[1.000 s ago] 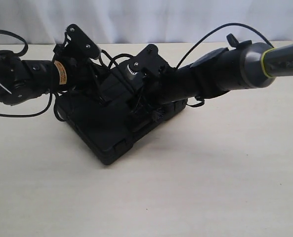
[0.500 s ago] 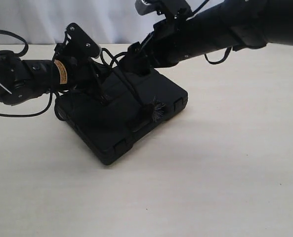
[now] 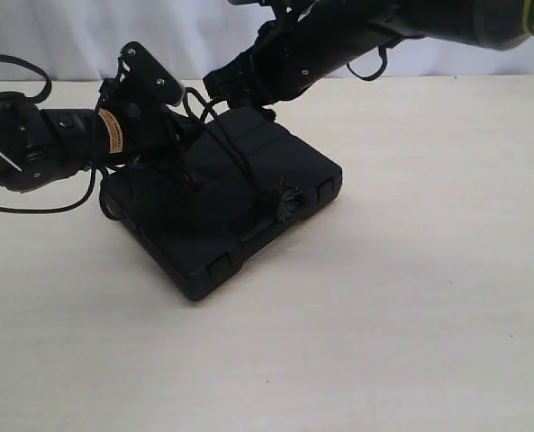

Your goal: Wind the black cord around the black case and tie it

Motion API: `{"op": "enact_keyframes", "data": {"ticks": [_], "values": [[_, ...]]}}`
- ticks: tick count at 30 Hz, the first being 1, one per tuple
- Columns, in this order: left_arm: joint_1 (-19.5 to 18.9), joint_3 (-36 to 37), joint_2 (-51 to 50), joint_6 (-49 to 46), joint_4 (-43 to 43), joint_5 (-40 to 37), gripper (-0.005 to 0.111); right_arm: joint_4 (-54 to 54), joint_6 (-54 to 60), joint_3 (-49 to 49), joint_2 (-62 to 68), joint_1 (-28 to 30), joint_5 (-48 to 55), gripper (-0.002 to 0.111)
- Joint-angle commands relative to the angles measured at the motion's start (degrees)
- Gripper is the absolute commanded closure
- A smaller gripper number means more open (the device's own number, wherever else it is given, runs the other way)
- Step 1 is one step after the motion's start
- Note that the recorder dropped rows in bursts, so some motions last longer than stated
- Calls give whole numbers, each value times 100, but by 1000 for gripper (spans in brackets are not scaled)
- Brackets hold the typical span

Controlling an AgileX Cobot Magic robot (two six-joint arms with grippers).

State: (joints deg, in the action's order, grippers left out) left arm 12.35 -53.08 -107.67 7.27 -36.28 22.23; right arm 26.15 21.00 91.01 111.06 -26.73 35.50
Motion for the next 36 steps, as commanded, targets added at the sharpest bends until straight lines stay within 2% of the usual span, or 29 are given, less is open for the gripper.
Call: {"op": "enact_keyframes", "data": {"ticks": [1, 10, 12, 15, 17, 20, 24, 26, 32, 36], "values": [[26, -34, 19, 46, -3, 126, 107, -151, -136, 228, 15, 3, 186, 104], [-103, -34, 57, 24, 150, 34, 105, -283, -136, 291, -192, 3, 268, 104], [-103, -34, 140, 51, 150, -66, 91, -332, -136, 291, -286, 3, 213, 104], [-103, -34, 320, 63, 150, -371, 61, -332, -136, 291, -311, 3, 213, 104], [-103, -34, 504, -22, 89, -843, 50, -332, -136, 300, -324, 3, 201, 104], [-115, -34, 923, -310, 79, -1487, 46, -332, -136, 540, -324, 3, 271, 104], [-104, -34, 1251, -242, 125, -1603, 46, -332, -136, 693, -324, 3, 271, 104], [-104, -34, 1261, -114, 136, -1362, 46, -332, -136, 695, -324, 3, 212, 104], [-95, 59, 807, 225, -357, 335, 46, -332, -125, 695, -302, 3, 235, 104], [-106, 59, 373, 351, -389, 897, 46, -332, -125, 695, -302, 3, 249, 104]]}}
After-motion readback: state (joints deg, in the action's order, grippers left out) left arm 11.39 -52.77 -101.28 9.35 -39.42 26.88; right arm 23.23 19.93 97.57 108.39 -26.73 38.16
